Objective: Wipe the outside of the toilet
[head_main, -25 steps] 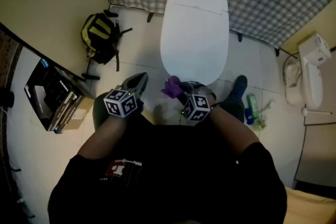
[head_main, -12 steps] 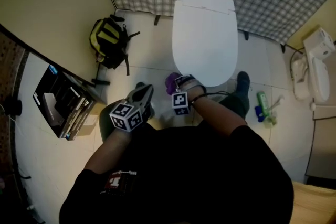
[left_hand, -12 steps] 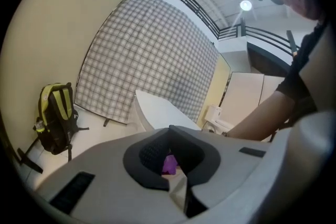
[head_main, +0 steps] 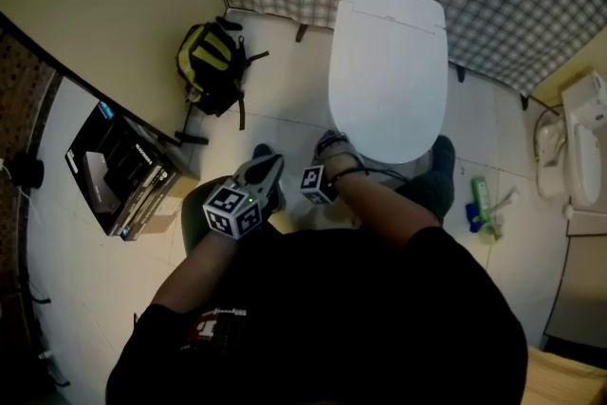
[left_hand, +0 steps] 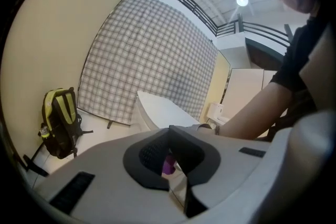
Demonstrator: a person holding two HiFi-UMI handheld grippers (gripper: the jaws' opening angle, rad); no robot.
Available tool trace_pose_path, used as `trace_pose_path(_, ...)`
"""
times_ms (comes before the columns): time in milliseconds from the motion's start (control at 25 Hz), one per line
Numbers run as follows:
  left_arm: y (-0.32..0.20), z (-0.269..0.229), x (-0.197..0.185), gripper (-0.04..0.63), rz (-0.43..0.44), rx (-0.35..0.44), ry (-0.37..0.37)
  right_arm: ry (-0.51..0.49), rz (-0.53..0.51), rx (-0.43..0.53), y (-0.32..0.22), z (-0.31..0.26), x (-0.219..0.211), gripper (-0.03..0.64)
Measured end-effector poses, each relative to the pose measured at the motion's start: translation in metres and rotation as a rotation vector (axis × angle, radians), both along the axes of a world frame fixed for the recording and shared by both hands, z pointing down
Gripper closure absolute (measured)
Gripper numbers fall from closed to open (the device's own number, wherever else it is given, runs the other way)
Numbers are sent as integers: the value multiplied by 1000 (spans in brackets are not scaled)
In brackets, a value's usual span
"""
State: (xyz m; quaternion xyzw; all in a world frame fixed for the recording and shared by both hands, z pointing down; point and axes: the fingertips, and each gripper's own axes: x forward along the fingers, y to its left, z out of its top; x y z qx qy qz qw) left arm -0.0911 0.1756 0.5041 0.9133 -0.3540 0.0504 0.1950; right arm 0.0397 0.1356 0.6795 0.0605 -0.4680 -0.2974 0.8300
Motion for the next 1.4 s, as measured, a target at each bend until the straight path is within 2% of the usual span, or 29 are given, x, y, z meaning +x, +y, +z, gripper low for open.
trace_pose_path(200, 0, 1, 6, 600, 10, 17, -8, 0, -11, 20, 24, 18, 19, 522)
trace_pose_path(360, -2, 0, 24, 600, 28, 21, -6, -16, -2, 16, 56, 28, 53, 522)
trace_pose_path(520, -4, -2, 56, 600, 73, 26, -8, -86, 70, 41, 75, 34, 101, 522)
trace_pose_path(680, 0, 1, 98, 600, 143, 47, -70, -180, 154, 85, 79, 33, 163, 522)
trace_pose_path(920, 5, 14, 147, 600, 218, 55, -158, -272, 341, 227, 42, -14, 264, 522)
trace_pose_path(1040, 3, 19, 162, 600, 232, 66, -179, -350, 397, 267, 30, -28, 281, 523)
trace_pose_path(1160, -1, 22, 166, 600, 228, 55, -189, -431, 422, 184, 53, -11, 269, 522)
trace_pose_path(1240, -4, 24, 162, 600, 220, 42, -182, -505, 405, 51, 82, 7, 244, 520)
trace_pose_path(1320, -6, 22, 156, 600, 204, 29, -158, -542, 313, -71, 110, 22, 212, 520)
trace_pose_path(1400, -9, 17, 146, 600, 178, 14, -122, -539, 190, -112, 121, 35, 179, 520)
